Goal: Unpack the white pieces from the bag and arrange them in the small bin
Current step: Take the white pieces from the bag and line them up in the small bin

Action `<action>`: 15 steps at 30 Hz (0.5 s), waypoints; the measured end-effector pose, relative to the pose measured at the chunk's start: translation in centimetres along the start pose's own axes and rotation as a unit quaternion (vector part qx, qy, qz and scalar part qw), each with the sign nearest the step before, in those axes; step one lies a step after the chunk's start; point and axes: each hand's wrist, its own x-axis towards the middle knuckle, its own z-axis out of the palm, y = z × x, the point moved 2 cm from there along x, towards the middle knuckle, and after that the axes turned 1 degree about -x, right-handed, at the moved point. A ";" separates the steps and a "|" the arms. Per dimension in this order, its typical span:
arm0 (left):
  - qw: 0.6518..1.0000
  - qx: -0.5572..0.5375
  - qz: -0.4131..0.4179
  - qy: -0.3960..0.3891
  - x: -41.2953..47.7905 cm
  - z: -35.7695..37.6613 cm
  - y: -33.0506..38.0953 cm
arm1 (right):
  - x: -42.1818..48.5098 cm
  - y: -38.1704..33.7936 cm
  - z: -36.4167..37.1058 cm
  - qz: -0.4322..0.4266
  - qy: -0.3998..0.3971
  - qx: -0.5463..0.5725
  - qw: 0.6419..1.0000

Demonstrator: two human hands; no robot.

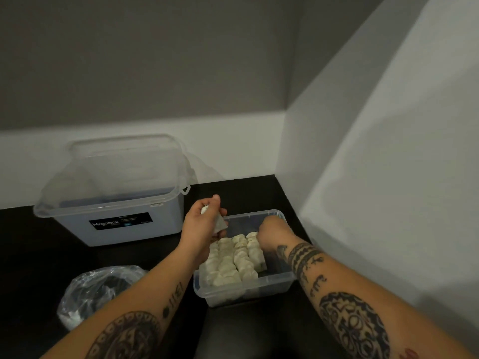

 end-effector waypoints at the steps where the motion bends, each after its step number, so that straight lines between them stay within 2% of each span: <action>1: 0.998 -0.038 -0.042 -0.012 0.1 0.3 0.1 | 0.1 -0.2 -0.8 -0.021 0.004 0.044 0.999; 3: 0.985 -0.118 -0.117 -0.050 0.1 0.8 0.1 | -0.2 -0.5 -2.5 -0.043 0.019 0.168 0.985; 6: 0.969 -0.159 -0.155 -0.105 0.0 1.3 -0.2 | -1.2 -1.1 -4.8 -0.053 0.045 0.291 0.954; 10: 0.977 -0.093 -0.108 -0.159 -0.6 2.1 0.0 | -2.4 -0.9 -5.6 -0.099 0.035 0.302 0.947; 15: 0.985 0.017 -0.015 -0.172 -1.2 2.2 0.2 | -3.6 -0.4 -4.8 -0.137 0.008 0.303 0.943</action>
